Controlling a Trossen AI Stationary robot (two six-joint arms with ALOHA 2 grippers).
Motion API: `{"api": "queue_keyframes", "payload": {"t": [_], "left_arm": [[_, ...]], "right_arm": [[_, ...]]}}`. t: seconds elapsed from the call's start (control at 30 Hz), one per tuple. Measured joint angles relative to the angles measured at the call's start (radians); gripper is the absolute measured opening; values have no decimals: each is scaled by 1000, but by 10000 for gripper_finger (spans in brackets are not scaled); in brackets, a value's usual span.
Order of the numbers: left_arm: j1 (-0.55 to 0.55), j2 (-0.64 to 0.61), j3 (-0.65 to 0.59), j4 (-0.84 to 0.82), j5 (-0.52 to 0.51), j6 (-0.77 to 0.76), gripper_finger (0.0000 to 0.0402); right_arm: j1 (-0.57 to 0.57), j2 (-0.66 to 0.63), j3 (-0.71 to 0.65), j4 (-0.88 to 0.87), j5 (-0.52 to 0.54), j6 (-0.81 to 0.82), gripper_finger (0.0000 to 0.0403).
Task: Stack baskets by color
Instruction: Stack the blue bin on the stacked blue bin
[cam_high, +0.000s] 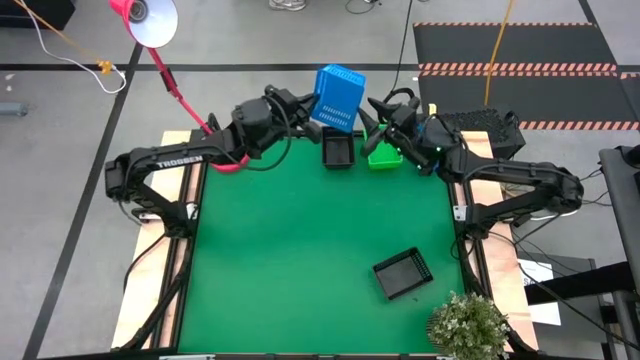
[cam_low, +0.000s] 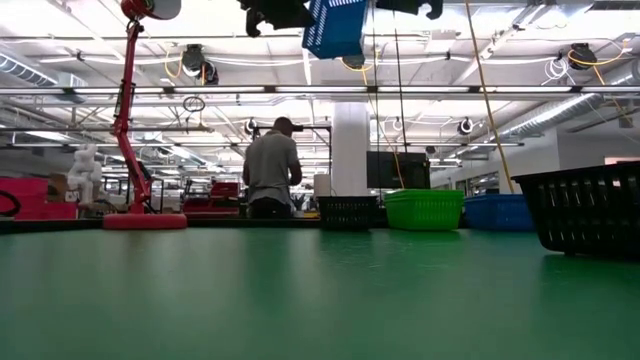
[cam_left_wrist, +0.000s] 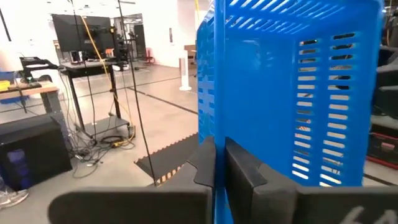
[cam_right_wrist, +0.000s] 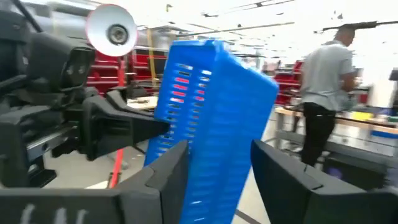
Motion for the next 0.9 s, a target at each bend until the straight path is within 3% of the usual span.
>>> {"api": "queue_keyframes", "payload": {"t": [0.13,0.4,0.6,0.73,0.9], "left_arm": [[9,-2,0,0,-10,0,15],[40,7,0,-2,-35,-3,21],[39,23,1,9,-17,-26,8],[36,33,-1,-5,-18,-46,22],[35,30,-1,1,-7,-52,9]], "right_arm": [[-46,13,0,0,-98,39,145],[-72,52,0,5,-153,42,135],[-95,78,0,10,-153,64,134],[-117,93,0,-3,-123,108,130],[-149,93,0,-4,-110,141,96]]}}
